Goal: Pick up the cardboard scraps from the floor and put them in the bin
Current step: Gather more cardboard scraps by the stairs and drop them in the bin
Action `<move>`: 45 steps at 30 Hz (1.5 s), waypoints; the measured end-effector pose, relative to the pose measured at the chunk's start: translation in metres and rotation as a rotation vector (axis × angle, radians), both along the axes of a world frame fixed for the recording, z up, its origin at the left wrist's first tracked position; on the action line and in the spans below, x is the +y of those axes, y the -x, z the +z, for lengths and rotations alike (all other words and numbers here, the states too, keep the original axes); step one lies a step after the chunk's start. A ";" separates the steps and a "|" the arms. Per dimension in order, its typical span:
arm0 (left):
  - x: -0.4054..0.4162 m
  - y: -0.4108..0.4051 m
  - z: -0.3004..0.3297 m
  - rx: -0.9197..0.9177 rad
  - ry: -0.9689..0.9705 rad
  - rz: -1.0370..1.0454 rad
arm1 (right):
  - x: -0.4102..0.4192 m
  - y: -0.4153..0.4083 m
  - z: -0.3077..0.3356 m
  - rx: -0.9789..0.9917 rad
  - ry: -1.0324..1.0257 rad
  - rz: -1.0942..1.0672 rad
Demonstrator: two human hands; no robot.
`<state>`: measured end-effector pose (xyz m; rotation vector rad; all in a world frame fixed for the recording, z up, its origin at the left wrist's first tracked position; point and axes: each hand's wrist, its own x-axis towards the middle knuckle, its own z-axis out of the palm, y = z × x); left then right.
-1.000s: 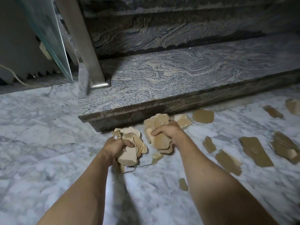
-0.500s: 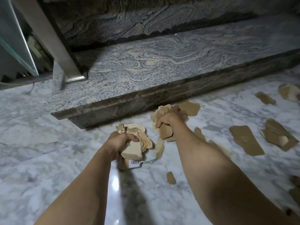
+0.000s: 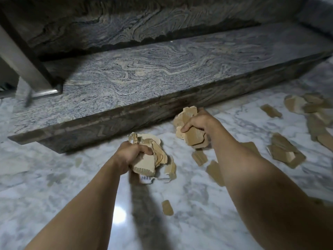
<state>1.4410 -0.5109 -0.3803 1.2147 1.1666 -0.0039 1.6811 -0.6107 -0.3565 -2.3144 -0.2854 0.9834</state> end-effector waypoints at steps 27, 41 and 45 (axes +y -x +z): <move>-0.109 0.013 -0.010 0.293 -0.330 -0.782 | -0.165 0.054 0.000 0.271 0.160 -0.114; -0.121 -0.038 0.040 0.206 -0.240 -0.734 | -0.174 0.087 -0.017 -0.076 0.308 0.040; -0.110 -0.080 0.053 0.057 -0.330 -0.554 | -0.202 0.049 0.000 0.097 -0.015 -0.203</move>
